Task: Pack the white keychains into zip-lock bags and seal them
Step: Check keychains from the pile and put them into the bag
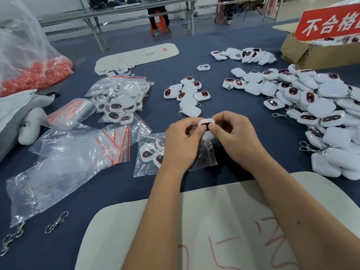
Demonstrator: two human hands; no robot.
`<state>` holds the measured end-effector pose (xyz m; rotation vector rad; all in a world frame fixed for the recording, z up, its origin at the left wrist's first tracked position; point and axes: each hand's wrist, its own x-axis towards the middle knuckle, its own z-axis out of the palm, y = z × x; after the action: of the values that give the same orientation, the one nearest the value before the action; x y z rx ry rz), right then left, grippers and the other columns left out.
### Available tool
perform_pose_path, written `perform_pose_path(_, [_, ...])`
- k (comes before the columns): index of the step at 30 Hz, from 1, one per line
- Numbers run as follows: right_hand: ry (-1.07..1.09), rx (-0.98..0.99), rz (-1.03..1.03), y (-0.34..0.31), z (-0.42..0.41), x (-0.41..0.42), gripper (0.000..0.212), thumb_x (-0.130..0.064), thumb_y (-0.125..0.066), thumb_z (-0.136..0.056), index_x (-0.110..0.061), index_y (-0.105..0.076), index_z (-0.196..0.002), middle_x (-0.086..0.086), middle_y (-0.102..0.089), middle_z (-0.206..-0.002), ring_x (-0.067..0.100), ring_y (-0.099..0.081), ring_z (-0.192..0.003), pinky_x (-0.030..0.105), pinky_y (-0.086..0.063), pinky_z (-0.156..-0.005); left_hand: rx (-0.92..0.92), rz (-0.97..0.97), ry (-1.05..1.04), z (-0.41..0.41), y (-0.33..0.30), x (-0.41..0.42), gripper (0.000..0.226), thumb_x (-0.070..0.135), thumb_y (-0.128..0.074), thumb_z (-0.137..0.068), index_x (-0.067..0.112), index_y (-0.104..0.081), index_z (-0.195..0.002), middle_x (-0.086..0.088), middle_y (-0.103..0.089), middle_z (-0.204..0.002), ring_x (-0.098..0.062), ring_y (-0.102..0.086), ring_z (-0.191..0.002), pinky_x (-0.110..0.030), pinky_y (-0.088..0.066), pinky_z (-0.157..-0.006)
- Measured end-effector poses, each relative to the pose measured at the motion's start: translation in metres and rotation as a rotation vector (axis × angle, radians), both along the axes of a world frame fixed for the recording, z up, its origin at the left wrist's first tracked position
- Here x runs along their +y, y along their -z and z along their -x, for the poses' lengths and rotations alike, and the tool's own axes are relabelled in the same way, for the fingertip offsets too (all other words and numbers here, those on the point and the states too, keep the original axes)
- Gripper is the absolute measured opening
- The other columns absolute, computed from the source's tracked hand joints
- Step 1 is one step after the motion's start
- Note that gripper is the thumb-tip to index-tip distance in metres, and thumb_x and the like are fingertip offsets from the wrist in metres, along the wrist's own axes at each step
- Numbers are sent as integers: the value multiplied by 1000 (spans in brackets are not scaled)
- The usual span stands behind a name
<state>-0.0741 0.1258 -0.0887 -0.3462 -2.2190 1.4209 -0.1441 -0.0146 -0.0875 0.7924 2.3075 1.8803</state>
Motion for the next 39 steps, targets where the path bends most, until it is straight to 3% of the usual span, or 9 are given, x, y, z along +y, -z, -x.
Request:
perform_pose_path(3, [-26,7,6,0,0,0,2,-21,-70,-99,-22,-71,-100,-5,-71,-81,6,-60,-72,24,-50,-69,-6,-30,-28,0,0,1,16,10,-68,-97,14,-79,-108,4,-78,-94,-15,-73,-86,-42,-61,-83])
perform_pose_path(6, [-98,-14,-36,0,1,-2,10,-16,-73,-96,-22,-70,-104,-6,-75,-88,15,-70,-84,31,-57,-78,-14,-46,-47,1,0,0,18,16,-69,-95,12,-78,-110,-1,-78,-98,-24,-72,-92,-52,-59,-87])
perform_pose_path(9, [-78,-3,33,1,0,-2,14,-10,-76,-93,-23,-71,-95,-4,-76,-79,15,-69,-71,34,-57,-69,-12,-25,-26,0,0,2,19,18,-70,-95,16,-79,-112,-2,-76,-102,-26,-71,-96,-56,-58,-87])
perform_pose_path(12, [-68,11,149,0,-1,0,11,-6,-77,-93,-17,-73,-93,-1,-71,-69,12,-63,-59,28,-54,-57,30,6,-55,-2,-1,6,16,18,-70,-97,16,-79,-110,1,-76,-99,-20,-69,-93,-44,-59,-85])
perform_pose_path(15, [-59,30,232,-3,-3,1,5,-7,-76,-93,-11,-74,-97,5,-73,-69,13,-63,-57,24,-56,-57,61,29,-118,-2,-1,7,11,17,-66,-99,15,-76,-103,4,-74,-92,-14,-69,-87,-27,-55,-80])
perform_pose_path(19, [1,50,272,-1,-2,3,5,-6,-77,-92,-9,-74,-96,0,-73,-67,9,-63,-55,21,-54,-55,106,133,-187,-1,1,5,9,13,-69,-94,19,-72,-88,6,-69,-77,-6,-62,-73,-12,-45,-67])
perform_pose_path(30, [88,223,524,0,3,5,4,-15,-66,-103,-11,-66,-106,8,-77,-85,27,-78,-80,32,-62,-65,185,369,-262,-9,-8,2,37,47,-81,-72,25,-52,-73,8,-56,-61,-11,-52,-58,-32,-48,-57])
perform_pose_path(33, [36,243,557,-2,2,3,8,-16,-62,-106,-9,-59,-108,15,-78,-88,33,-78,-80,35,-63,-68,164,415,-247,-10,-10,1,28,38,-79,-74,24,-55,-73,8,-61,-64,-13,-60,-65,-33,-52,-62])
perform_pose_path(39, [-151,256,602,-4,2,-13,15,-17,-60,-107,-5,-53,-108,19,-78,-98,36,-78,-85,36,-64,-75,115,375,-246,-4,-10,0,18,12,-73,-80,23,-62,-70,8,-65,-64,-7,-61,-62,-22,-47,-61])
